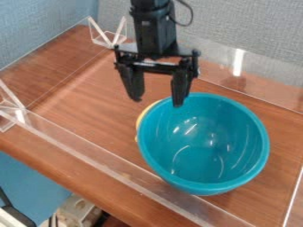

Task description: Put the yellow object in the blue bowl

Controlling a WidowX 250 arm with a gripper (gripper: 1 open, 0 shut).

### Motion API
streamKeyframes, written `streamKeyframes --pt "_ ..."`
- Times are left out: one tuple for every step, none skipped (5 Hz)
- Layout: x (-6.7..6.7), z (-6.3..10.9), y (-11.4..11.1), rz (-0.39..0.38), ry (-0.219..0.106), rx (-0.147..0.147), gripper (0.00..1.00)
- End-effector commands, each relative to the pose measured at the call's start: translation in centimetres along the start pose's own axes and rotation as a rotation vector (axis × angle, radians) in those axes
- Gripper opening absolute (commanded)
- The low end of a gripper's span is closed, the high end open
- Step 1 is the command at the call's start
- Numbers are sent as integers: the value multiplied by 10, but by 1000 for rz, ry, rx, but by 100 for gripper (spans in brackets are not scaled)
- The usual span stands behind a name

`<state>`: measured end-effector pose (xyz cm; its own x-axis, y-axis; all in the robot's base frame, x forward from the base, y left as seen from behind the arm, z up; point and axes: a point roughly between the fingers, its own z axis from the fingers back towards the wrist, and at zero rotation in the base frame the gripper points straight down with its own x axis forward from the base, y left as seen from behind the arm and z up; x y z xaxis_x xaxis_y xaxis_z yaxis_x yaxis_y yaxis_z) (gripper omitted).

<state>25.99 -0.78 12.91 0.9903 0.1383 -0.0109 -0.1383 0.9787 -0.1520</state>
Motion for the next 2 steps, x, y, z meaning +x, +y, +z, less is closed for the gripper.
streamKeyframes --pt "3 25 -1 -16 -91 -2 100" --pt "3 39 3 -93 -97 7 100"
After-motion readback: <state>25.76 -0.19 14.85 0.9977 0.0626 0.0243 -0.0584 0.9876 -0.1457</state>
